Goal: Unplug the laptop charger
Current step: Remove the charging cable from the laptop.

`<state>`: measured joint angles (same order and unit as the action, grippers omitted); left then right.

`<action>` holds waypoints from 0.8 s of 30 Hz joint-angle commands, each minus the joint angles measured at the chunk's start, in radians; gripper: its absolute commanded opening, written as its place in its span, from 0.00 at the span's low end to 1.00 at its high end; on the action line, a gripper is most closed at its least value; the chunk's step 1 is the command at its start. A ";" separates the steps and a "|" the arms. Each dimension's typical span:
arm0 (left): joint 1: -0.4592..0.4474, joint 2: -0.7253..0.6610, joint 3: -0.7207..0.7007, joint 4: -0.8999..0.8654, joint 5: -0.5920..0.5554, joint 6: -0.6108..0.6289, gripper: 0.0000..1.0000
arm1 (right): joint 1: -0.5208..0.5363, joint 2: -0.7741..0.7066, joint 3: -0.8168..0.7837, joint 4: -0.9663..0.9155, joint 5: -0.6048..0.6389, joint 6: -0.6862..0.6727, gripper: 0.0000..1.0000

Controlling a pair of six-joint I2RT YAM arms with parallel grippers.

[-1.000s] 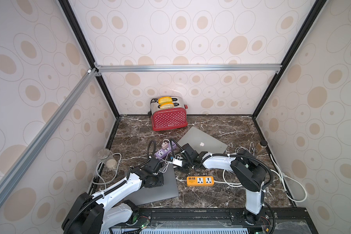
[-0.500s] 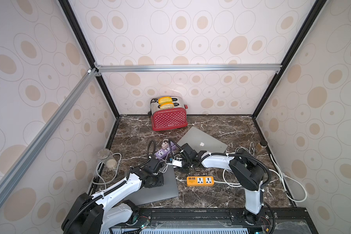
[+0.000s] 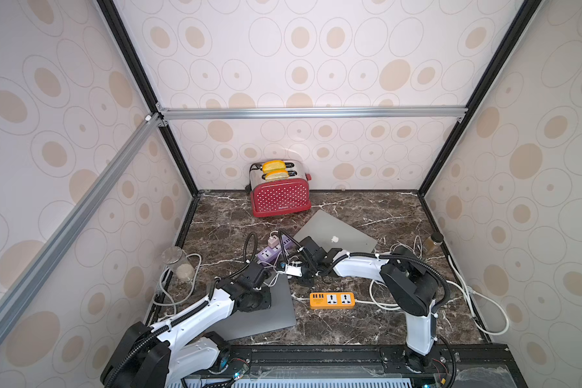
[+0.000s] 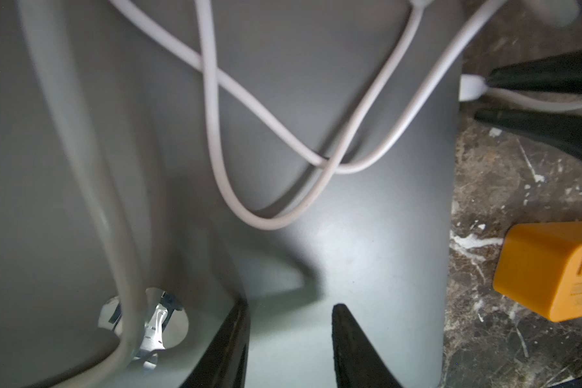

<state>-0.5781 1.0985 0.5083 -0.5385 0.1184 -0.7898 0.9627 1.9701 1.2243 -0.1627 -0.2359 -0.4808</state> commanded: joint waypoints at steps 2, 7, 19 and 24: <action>0.003 0.018 -0.042 -0.052 -0.018 -0.025 0.43 | -0.005 0.033 0.034 -0.069 -0.020 -0.044 0.16; 0.004 0.040 -0.041 -0.050 -0.016 -0.020 0.43 | -0.013 0.027 0.034 -0.084 -0.019 -0.056 0.16; 0.004 0.054 -0.029 -0.043 -0.009 -0.015 0.43 | -0.033 0.021 0.009 -0.074 -0.013 -0.055 0.37; 0.004 0.066 -0.023 -0.037 -0.005 -0.013 0.43 | -0.034 0.031 0.025 -0.066 -0.037 -0.057 0.49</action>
<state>-0.5781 1.1233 0.5140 -0.5175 0.1184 -0.7895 0.9306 1.9800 1.2442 -0.2119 -0.2432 -0.5159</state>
